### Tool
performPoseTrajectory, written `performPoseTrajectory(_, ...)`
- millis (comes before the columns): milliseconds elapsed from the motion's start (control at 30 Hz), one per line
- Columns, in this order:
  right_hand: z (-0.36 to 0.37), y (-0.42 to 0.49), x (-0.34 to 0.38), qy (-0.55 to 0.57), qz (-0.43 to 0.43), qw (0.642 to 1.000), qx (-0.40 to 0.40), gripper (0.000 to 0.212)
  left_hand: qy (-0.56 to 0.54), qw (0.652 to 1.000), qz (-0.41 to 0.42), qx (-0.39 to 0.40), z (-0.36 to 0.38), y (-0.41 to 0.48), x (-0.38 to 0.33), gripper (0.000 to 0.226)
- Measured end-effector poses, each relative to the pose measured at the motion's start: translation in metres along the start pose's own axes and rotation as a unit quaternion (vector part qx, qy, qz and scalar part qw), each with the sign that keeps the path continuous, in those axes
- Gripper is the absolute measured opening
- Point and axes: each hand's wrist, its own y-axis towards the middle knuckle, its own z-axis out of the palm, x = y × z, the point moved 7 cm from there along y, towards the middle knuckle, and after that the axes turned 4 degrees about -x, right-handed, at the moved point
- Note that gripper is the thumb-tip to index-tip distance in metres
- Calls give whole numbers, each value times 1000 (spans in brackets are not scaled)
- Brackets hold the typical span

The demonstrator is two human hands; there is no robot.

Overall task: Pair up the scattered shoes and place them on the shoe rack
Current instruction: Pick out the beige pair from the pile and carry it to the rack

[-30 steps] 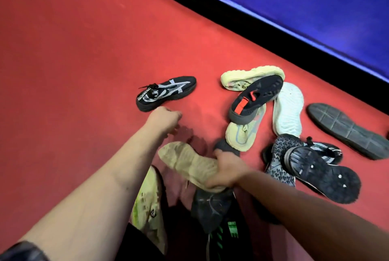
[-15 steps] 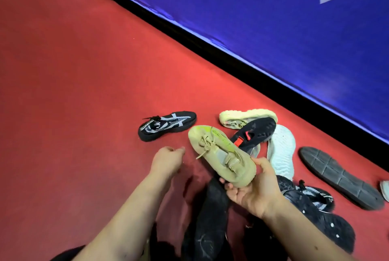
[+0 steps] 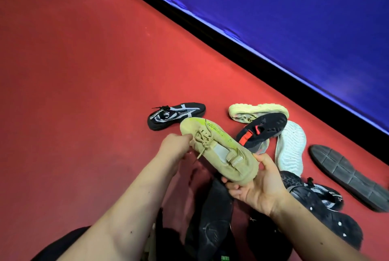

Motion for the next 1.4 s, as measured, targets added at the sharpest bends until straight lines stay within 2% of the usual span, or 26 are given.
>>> performPoseTrajectory(67,-9,5,-3,-12,21,1000,-8,57,7,1000,12,-21,-9,3,-3,17)
performPoseTrajectory(133,-35,9,-12,-137,79,983,-89,55,13,999,21,-36,-17,6,-6,17)
performPoseTrajectory(167,-56,8,-17,-251,108,951,-147,49,13,999,21,-40,-21,6,-6,17)
performPoseTrajectory(233,-89,1,-14,-480,125,836,-236,37,8,999,23,-39,-26,6,-8,16)
performPoseTrajectory(300,-92,-1,-6,-628,100,726,-261,30,9,999,33,-34,-30,4,-9,14)
performPoseTrajectory(333,-85,1,2,-673,70,688,-262,27,17,999,36,-26,-32,3,-10,14)
performPoseTrajectory(367,-76,6,6,-703,47,667,-242,29,31,999,36,-14,-33,2,-11,16)
performPoseTrajectory(533,-31,35,-6,-684,-54,702,-192,28,170,981,66,65,-40,2,-15,24)
performPoseTrajectory(667,16,56,-61,-694,-48,710,-114,26,281,950,108,82,-62,15,13,22)
performPoseTrajectory(833,45,82,-152,-698,-4,715,-42,25,341,937,35,72,-94,29,141,31)
performPoseTrajectory(933,45,94,-190,-729,-34,682,-46,36,382,922,-4,68,-94,27,220,42)
performPoseTrajectory(1000,42,97,-210,-728,-51,682,-44,32,411,909,-3,65,-87,19,253,54)
performPoseTrajectory(1100,33,108,-224,-729,-52,680,-54,11,409,911,26,41,-77,13,272,64)
performPoseTrajectory(1133,29,113,-225,-729,-46,681,-58,8,402,914,32,34,-77,13,272,57)
performPoseTrajectory(1167,24,117,-226,-724,-34,685,-67,16,395,917,40,32,-78,12,270,44)
performPoseTrajectory(1233,15,123,-225,-701,-27,708,-85,27,373,925,57,31,-82,12,265,20)
performPoseTrajectory(1267,11,125,-224,-685,-30,722,-97,23,358,931,62,30,-85,12,264,16)
performPoseTrajectory(1333,8,123,-219,-668,-40,734,-115,11,330,941,67,28,-87,10,261,20)
performPoseTrajectory(1400,15,119,-214,-689,-53,716,-101,7,301,951,60,23,-87,9,263,27)
